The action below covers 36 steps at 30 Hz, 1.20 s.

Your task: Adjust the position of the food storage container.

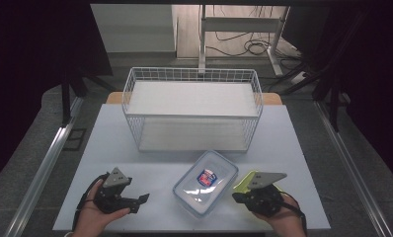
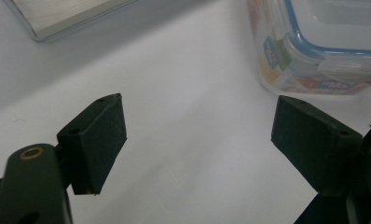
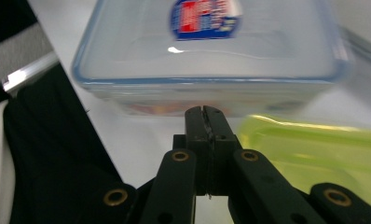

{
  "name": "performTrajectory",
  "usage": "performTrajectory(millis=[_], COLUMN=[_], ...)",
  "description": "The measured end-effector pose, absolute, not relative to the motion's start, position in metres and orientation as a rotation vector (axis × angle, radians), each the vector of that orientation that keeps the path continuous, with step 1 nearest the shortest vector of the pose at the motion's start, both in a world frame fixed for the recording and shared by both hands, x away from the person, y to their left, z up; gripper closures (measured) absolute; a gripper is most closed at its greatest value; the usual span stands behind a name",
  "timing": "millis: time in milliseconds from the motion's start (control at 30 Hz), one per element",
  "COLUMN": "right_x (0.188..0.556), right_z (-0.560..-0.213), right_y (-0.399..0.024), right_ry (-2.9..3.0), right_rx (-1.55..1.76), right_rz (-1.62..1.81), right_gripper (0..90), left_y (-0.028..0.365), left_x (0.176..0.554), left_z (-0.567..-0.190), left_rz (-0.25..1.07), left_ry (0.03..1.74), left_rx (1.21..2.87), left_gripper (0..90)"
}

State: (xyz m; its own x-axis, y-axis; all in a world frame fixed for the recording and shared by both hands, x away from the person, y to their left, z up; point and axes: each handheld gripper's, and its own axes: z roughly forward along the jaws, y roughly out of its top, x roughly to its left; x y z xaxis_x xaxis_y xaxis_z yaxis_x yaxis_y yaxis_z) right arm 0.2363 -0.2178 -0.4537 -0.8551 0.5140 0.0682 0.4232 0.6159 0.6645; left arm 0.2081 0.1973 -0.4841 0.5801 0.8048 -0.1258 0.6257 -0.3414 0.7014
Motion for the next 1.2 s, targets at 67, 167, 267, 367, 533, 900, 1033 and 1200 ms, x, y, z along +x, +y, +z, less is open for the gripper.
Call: performTrajectory(millis=[67,167,267,367,533,900,1033,1200], right_x=[0.231,0.226,0.222,0.22,0.219,0.221,0.222,0.223], right_z=[-0.456,-0.459,-0.466,-0.476,-0.486,-0.488,-0.488,-0.49], right_y=[-0.206,-0.194,-0.18,-0.167,-0.155,-0.141,-0.129,-0.106], right_ry=[2.748,2.793,2.85,2.901,2.93,2.92,2.911,2.868], right_rx=[0.736,0.687,0.621,0.577,0.548,0.51,0.491,0.487], right_rz=[1.048,1.011,0.966,0.887,0.825,0.803,0.807,0.81], right_gripper=[89.7,89.8,89.8,89.8,89.8,89.8,89.8,89.8], left_y=[0.2,0.202,0.204,0.203,0.201,0.202,0.203,0.207], left_x=[0.207,0.205,0.204,0.204,0.205,0.206,0.206,0.208], left_z=[-0.485,-0.484,-0.484,-0.484,-0.486,-0.487,-0.487,-0.487], left_rz=[0.313,0.316,0.32,0.318,0.31,0.307,0.31,0.307], left_ry=[1.141,1.143,1.142,1.136,1.132,1.132,1.134,1.142], left_rx=[2.073,2.069,2.064,2.065,2.075,2.073,2.068,2.062], left_gripper=[18.0,18.0,18.1,18.1,18.1,18.2,18.2,18.1])
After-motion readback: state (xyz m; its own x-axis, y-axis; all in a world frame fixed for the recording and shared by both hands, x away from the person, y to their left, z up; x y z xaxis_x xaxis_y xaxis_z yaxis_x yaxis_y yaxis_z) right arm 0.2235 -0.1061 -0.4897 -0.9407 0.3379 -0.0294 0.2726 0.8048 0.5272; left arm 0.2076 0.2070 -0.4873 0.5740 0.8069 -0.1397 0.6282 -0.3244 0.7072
